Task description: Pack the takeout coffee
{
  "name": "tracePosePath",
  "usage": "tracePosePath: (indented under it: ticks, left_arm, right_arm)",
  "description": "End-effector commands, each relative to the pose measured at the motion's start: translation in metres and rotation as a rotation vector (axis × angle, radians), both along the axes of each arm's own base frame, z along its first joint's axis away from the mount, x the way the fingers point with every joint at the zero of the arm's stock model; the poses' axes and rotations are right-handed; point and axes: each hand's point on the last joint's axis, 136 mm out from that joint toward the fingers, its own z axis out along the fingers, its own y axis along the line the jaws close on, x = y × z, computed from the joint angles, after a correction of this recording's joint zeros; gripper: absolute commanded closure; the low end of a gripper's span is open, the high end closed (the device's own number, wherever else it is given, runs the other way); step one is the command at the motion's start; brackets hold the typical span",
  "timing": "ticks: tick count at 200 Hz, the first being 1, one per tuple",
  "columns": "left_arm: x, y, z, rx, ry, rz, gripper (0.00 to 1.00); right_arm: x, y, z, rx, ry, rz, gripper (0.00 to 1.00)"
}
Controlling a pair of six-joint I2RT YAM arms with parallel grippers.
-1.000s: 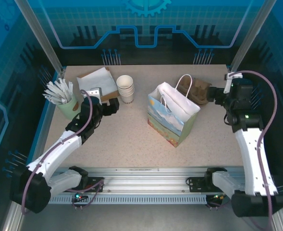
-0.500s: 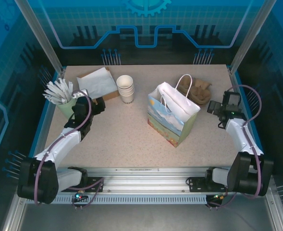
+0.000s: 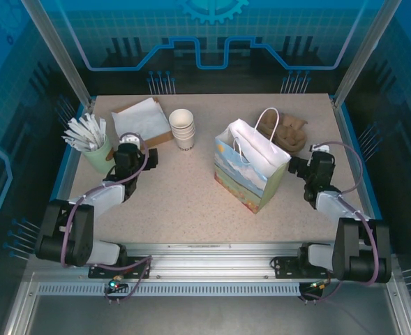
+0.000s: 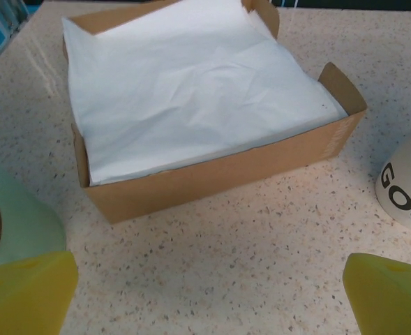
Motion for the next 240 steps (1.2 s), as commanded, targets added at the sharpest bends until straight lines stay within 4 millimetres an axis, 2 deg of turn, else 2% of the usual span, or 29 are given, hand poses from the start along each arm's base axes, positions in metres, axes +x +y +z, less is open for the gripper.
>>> tracePosePath:
  ticks: [1,29,69,92,123,142,165,218,240]
  left_arm:
    - [0.006,0.007,0.003,0.007,-0.1,-0.028,0.01]
    - [0.008,0.01,-0.016,-0.022,-0.106,-0.035,0.01]
    - [0.008,0.011,-0.015,-0.044,-0.112,-0.048,0.01]
    - [0.007,0.003,-0.017,-0.049,-0.116,-0.095,0.01]
    - [0.008,0.003,-0.016,-0.05,-0.118,-0.097,0.01]
    - [0.008,0.002,-0.016,-0.05,-0.118,-0.097,0.01]
    - [0.007,0.002,-0.017,-0.051,-0.116,-0.098,0.01]
    - [0.007,0.002,-0.017,-0.05,-0.116,-0.097,0.01]
    - [0.007,0.002,-0.017,-0.051,-0.117,-0.097,0.01]
  right_arm:
    - [0.014,0.009,0.016,-0.019,-0.136,0.044,0.0]
    - [0.014,0.017,0.016,-0.064,-0.141,0.074,0.0]
    - [0.01,0.021,0.019,-0.09,-0.169,0.091,0.01]
    - [0.007,0.024,0.023,-0.115,-0.197,0.101,0.01]
    - [0.009,0.036,0.024,-0.137,-0.197,0.162,0.01]
    - [0.012,0.048,0.024,-0.115,-0.175,0.209,0.01]
    - [0.017,0.053,0.023,-0.062,-0.22,0.215,0.01]
    - [0.04,0.071,-0.005,-0.082,-0.17,0.271,0.01]
    - [0.04,0.073,-0.007,-0.101,-0.163,0.267,0.0]
